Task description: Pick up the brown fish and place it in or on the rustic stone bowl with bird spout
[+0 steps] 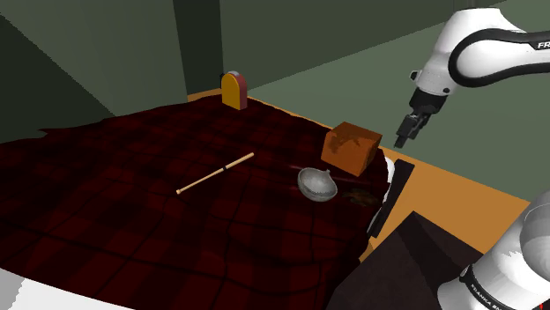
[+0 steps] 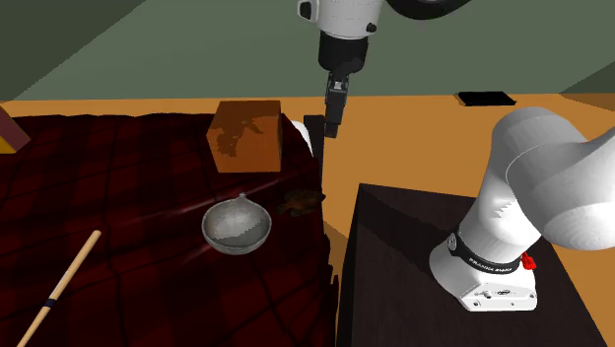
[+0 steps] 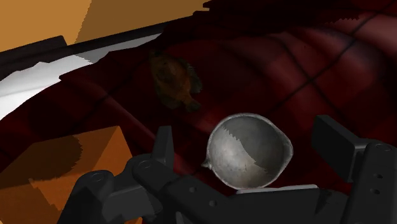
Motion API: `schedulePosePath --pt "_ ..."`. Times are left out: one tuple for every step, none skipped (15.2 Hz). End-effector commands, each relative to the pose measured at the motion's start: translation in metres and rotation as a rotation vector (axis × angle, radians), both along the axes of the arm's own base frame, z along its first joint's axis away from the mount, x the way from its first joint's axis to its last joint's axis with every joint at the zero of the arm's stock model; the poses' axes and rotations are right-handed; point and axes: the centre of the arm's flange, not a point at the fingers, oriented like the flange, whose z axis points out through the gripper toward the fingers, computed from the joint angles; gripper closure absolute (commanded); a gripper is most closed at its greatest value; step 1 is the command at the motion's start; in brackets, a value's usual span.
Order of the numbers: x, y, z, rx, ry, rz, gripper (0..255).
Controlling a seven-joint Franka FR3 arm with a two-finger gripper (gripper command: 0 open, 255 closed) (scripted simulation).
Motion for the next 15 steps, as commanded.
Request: schedulePosePath --pt "0.007 -0.016 -0.022 0.011 -0.004 0.015 0" --pt "0.011 -0.024 -0.032 0.016 -0.004 0.022 0" --pt "0.015 -0.031 -0.043 0.022 -0.005 0.03 0" --pt "0.019 -0.038 -0.054 0.027 -0.006 0.037 0" --pt "0.023 -0.046 -0.065 0.033 -0.006 0.044 0" --pt "0.027 -0.053 -0.076 0.038 -0.007 0.051 0" --pt "0.031 -0.06 -0.087 0.044 -0.007 0.058 0" --pt "0.035 -0.067 -0.098 0.049 -0.008 0.065 0" --pt "0.039 -0.074 -0.109 0.055 -0.009 0.073 0" --pt "0.044 -0.08 -0.12 0.06 -0.009 0.08 0" --pt "0.048 -0.087 -0.131 0.066 -0.01 0.087 0" --pt "0.052 -0.094 -0.142 0.071 -0.011 0.094 0" --pt "0.057 -0.1 -0.153 0.077 -0.011 0.101 0" --pt "0.061 -0.106 -0.164 0.082 -0.012 0.108 0" --pt "0.066 -0.113 -0.176 0.088 -0.012 0.116 0"
